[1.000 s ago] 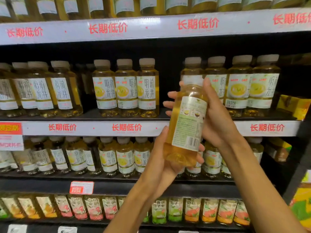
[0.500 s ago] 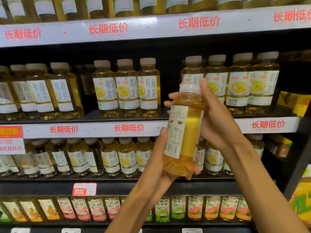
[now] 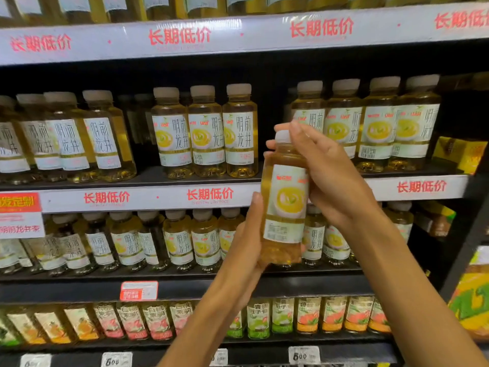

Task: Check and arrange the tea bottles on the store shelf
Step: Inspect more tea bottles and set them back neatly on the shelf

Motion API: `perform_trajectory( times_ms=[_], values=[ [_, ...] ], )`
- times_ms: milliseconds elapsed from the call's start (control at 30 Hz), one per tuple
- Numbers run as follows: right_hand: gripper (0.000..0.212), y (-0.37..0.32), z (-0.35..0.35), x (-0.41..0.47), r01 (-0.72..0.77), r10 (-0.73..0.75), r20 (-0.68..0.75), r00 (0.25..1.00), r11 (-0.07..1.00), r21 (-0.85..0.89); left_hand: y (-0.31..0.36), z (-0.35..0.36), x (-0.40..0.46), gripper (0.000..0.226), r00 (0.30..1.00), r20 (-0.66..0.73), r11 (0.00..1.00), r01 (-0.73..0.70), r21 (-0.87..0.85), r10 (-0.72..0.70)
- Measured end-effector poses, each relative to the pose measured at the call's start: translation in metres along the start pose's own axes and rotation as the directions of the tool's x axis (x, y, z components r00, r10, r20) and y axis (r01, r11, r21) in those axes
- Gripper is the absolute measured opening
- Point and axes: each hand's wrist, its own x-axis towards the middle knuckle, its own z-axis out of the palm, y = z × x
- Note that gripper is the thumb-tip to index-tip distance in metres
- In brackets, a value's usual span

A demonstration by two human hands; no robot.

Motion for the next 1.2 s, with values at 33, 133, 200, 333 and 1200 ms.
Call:
perform_trajectory(
  times_ms=[33,133,200,333,1200],
  values=[
    [0.027,0.001,0.000,0.000,-0.010,0.009,0.022,1.000,1.000,0.029,0.001,0.001,-0.001,0.062,0.997,0.058,0.985,0.067,-0.159,-0.058],
    [0.030,0.003,-0.001,0.002,-0.076,0.053,0.116,0.992,0.976,0.205,0.001,0.004,-0.003,0.070,0.960,0.229,0.868,0.247,-0.432,-0.160],
    [0.029,0.003,-0.003,0.003,-0.092,0.058,0.139,0.989,0.964,0.250,-0.001,0.003,-0.004,0.073,0.942,0.287,0.851,0.292,-0.437,-0.176],
    [0.021,0.004,-0.003,0.002,-0.103,0.085,0.091,0.992,0.970,0.220,0.006,0.004,-0.012,0.072,0.960,0.228,0.926,0.226,-0.302,-0.160],
    [0.048,0.004,-0.015,-0.002,-0.091,0.075,0.212,0.974,0.994,0.067,0.029,0.003,-0.012,0.047,0.993,0.108,0.999,0.038,0.020,-0.040]
  ],
)
